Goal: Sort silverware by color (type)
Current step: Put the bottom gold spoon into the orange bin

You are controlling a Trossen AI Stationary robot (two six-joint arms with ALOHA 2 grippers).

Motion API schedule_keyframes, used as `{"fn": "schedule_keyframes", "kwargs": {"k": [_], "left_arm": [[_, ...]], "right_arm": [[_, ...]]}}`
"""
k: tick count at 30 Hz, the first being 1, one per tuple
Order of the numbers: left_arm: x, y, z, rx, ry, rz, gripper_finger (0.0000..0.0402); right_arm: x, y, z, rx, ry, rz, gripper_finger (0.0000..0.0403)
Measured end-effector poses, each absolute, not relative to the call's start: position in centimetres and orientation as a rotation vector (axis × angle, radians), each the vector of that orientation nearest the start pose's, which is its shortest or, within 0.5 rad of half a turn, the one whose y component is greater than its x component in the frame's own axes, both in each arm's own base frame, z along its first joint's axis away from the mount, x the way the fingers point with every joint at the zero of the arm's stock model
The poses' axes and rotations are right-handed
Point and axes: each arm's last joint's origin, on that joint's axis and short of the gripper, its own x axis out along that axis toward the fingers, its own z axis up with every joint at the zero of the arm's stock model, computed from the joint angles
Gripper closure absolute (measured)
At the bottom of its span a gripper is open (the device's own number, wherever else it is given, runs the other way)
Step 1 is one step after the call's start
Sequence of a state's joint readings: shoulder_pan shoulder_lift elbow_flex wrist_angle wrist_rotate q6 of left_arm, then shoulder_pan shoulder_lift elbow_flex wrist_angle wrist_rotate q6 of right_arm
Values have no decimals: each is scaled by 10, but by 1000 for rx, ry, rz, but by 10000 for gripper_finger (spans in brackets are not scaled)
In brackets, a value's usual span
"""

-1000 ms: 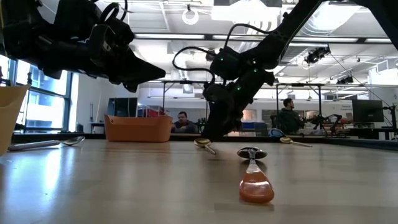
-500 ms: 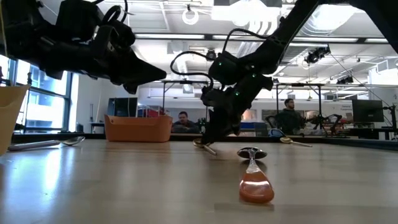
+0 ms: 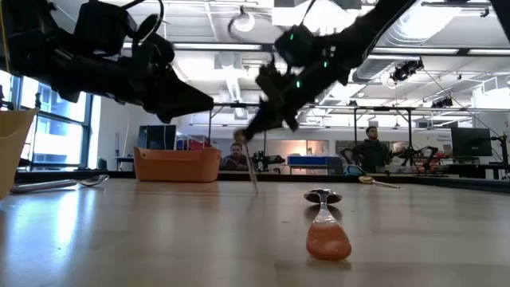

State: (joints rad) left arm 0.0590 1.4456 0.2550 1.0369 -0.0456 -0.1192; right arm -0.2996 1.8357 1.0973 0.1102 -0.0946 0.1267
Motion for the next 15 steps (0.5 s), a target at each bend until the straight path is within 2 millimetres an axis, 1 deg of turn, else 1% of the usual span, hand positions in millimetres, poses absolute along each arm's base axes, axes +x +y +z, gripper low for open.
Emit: {"fn": "schedule_keyframes", "kwargs": {"k": [3,6,9,11,15], "left_arm": [[228,17,142,-96,171,195,292],[229,18,141,-86,176,212,271],[232,18,144,-92,167,219,256],[236,18,149,-93,145,216,248],[244,17,158,-98,112,162,240]], "right_arm": [[374,-99,204,178,515,-249,402],[376,-81,217,116,465,-228,402],[379,-64,227,65,408,-192,402],[382,-55,230,42,377,-165,402],[385,-44,235,-4,330,-179,402]]}}
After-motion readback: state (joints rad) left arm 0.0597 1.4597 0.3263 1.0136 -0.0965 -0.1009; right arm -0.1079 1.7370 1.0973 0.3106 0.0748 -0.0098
